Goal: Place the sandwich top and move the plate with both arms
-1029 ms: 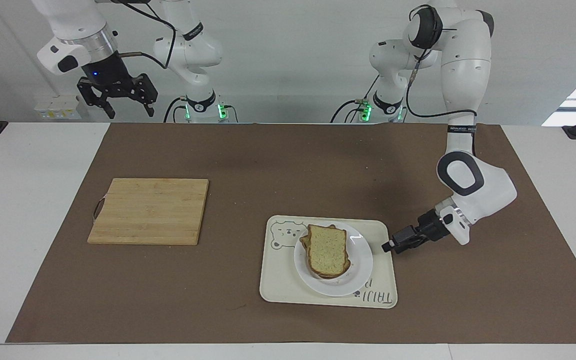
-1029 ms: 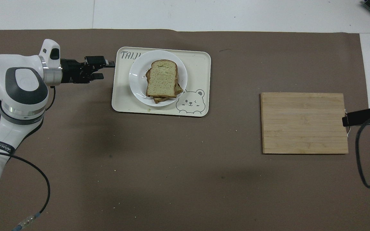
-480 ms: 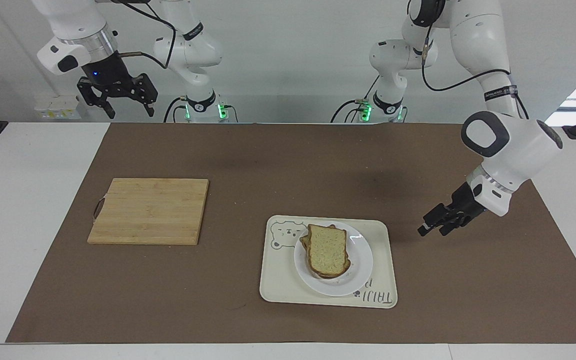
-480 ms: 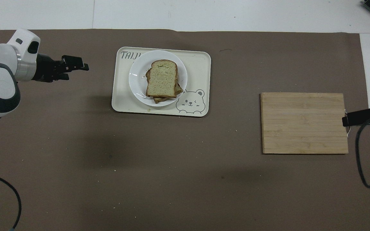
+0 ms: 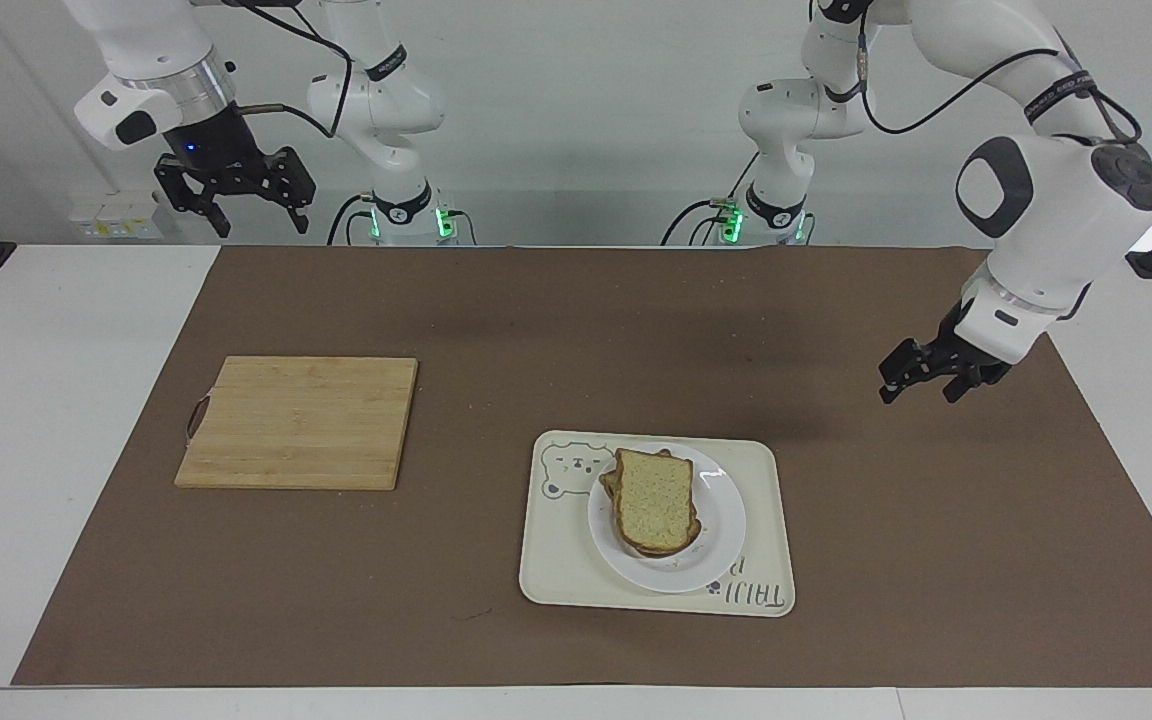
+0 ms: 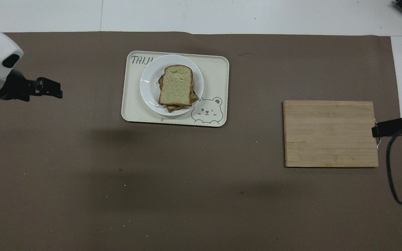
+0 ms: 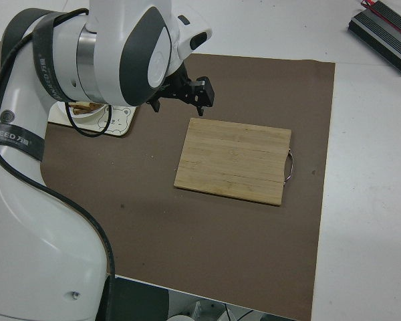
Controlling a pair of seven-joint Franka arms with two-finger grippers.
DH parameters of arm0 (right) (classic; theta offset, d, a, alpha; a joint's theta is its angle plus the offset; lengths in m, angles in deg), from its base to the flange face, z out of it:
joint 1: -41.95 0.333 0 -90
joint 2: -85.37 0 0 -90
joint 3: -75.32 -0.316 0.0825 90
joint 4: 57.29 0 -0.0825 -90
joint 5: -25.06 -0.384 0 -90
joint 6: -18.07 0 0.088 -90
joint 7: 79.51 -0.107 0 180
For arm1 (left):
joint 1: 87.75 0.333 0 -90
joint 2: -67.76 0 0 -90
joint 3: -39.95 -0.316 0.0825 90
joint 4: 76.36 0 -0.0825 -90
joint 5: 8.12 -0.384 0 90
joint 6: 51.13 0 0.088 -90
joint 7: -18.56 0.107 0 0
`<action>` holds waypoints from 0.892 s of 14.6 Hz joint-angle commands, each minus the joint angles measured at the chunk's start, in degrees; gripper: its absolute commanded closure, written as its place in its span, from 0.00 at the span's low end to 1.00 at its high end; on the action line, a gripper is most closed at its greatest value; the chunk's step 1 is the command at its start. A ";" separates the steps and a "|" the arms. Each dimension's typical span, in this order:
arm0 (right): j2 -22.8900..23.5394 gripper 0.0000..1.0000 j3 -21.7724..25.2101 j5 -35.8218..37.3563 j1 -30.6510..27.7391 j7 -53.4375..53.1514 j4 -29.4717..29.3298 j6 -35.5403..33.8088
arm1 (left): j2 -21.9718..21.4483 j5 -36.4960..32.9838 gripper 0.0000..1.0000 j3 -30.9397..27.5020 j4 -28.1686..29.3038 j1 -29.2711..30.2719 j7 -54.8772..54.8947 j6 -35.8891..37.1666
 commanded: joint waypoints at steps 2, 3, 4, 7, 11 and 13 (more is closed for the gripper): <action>0.02 0.00 -0.70 0.30 -1.02 1.75 0.04 0.25 | -5.18 -4.86 0.00 0.29 -0.82 -0.77 -1.28 8.31; 0.02 0.00 -0.70 0.30 -1.02 1.75 0.04 0.25 | -5.54 -4.78 0.00 0.21 -3.36 -0.59 -1.11 11.12; 0.02 0.00 -0.70 0.21 -1.02 1.75 0.04 0.25 | -5.20 -4.60 0.00 0.12 -6.69 -0.42 -1.02 14.72; 0.02 0.00 -0.70 0.30 -1.02 1.75 0.04 0.25 | -5.63 -4.69 0.00 0.29 -9.45 -0.33 -0.84 19.85; 0.02 0.00 -0.70 0.21 -1.02 1.75 0.04 0.25 | -5.98 -4.16 0.00 0.20 -8.83 -0.07 -1.11 18.97; 0.02 0.00 -0.70 0.21 -1.02 1.75 0.13 0.34 | -5.98 -4.16 0.00 0.12 -8.83 -0.07 -0.84 18.97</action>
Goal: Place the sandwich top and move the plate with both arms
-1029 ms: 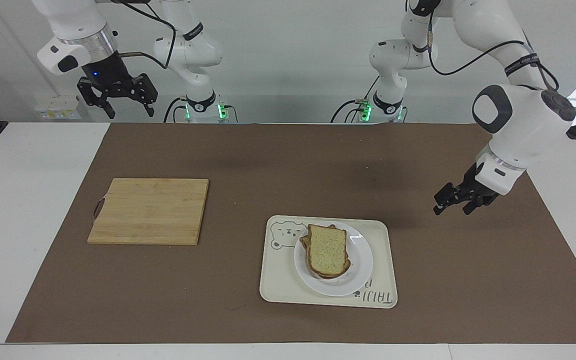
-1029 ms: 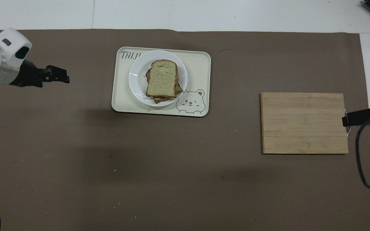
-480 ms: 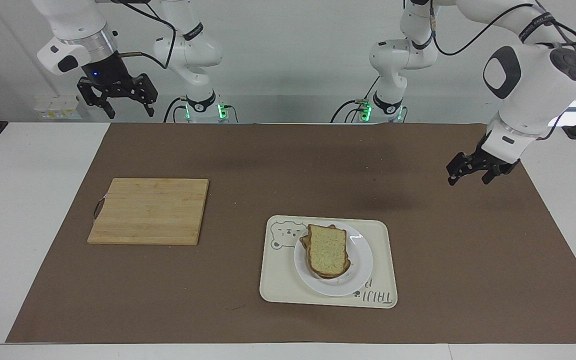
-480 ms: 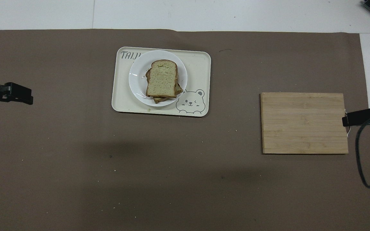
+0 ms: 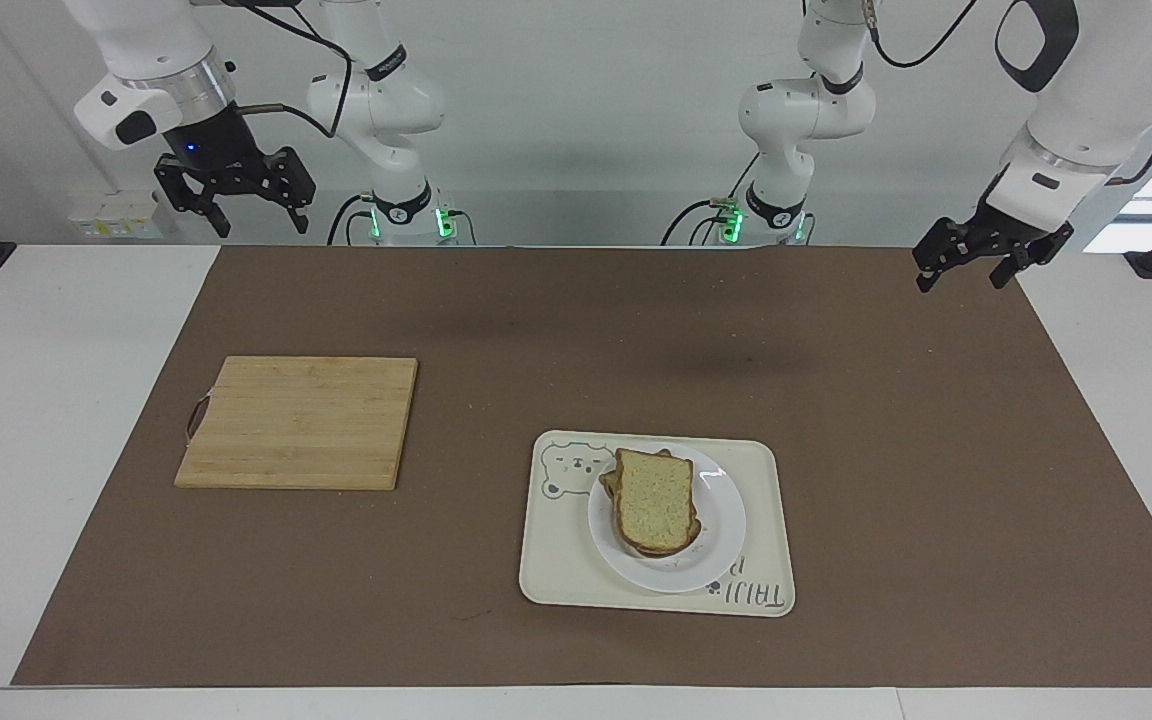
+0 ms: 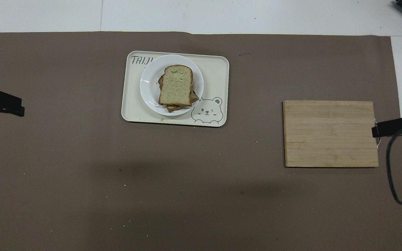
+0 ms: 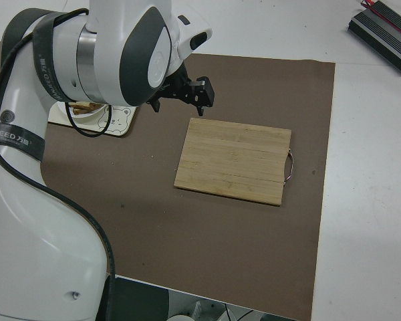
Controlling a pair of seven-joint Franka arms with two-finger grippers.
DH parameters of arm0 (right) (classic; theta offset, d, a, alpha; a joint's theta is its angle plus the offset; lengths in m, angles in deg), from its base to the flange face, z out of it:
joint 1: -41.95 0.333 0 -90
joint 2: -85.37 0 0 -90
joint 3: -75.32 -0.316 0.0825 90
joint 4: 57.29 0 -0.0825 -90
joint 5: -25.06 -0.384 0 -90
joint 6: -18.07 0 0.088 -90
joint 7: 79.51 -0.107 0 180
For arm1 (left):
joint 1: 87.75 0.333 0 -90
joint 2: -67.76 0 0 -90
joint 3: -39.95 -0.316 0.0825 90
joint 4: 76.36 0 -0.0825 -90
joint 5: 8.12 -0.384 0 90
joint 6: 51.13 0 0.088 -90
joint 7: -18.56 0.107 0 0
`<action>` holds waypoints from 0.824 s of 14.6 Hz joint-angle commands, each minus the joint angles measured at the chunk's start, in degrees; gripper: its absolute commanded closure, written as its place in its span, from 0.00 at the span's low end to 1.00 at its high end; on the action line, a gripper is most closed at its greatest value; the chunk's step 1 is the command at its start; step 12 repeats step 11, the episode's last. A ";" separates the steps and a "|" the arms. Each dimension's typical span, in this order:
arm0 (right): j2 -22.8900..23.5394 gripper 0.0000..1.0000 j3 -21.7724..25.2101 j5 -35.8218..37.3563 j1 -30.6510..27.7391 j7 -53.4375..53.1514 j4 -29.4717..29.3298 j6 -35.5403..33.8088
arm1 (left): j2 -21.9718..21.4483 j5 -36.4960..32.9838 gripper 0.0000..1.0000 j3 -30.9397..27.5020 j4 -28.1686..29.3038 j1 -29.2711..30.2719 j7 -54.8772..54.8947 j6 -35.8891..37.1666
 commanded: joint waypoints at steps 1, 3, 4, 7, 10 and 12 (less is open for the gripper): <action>0.02 0.00 -0.70 0.30 -1.02 1.75 0.04 0.25 | 0.13 -0.72 0.00 0.01 -0.54 0.03 -0.35 0.99; 0.02 0.00 -0.70 0.30 -1.02 1.75 0.04 0.25 | 0.13 0.76 0.00 0.01 -0.54 0.03 -0.09 0.82; 0.02 0.00 -0.70 0.30 -1.02 1.75 0.04 0.25 | 0.13 2.51 0.00 -0.16 -0.54 0.03 -0.26 0.73; 0.02 0.00 -0.70 0.21 -1.02 1.75 0.13 0.25 | 0.13 3.59 0.00 -0.25 -0.45 0.11 -0.44 0.64; 0.02 0.00 -0.70 0.21 -1.02 1.75 0.04 0.25 | 0.13 3.50 0.00 -0.25 -0.45 0.11 -0.61 0.64; 0.02 0.00 -0.70 0.30 -1.02 1.75 0.13 0.25 | 0.13 3.50 0.00 -0.25 -0.45 0.11 -0.79 0.73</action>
